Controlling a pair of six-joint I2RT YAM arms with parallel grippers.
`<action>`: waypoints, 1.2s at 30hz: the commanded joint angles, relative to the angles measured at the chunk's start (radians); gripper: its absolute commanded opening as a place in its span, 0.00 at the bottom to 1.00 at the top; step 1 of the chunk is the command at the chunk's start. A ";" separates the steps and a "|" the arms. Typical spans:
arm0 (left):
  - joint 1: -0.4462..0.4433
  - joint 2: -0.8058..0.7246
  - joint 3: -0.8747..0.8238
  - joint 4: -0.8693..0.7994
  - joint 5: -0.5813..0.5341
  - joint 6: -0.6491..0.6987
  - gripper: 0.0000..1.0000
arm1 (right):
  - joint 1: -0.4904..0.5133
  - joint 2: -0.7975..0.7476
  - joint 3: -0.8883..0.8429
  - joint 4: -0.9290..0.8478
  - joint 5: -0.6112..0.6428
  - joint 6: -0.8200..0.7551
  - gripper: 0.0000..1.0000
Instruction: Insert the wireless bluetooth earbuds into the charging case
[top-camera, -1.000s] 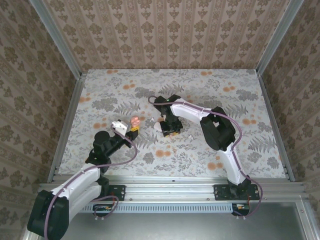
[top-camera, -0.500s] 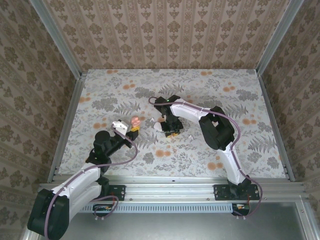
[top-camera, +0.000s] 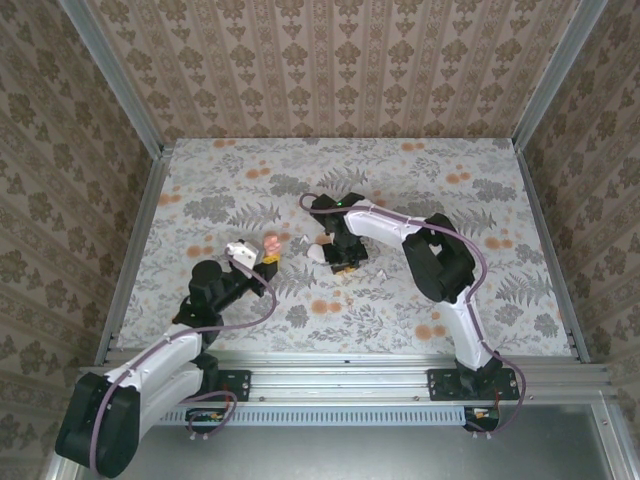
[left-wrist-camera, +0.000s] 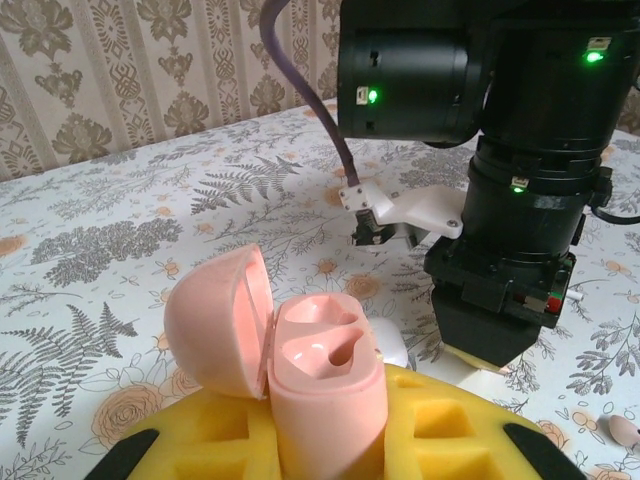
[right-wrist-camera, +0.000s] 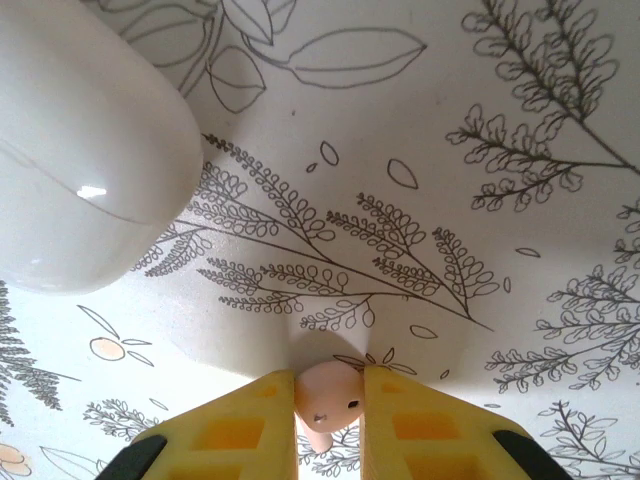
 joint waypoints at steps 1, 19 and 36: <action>0.008 0.015 0.032 -0.004 0.021 0.001 0.15 | 0.004 -0.082 -0.056 0.094 0.041 0.037 0.18; -0.006 0.230 0.069 0.197 0.050 -0.036 0.14 | -0.033 -0.377 -0.475 0.594 0.043 0.116 0.17; -0.071 0.448 0.125 0.340 0.099 0.009 0.13 | -0.036 -0.490 -0.637 1.005 -0.008 0.089 0.18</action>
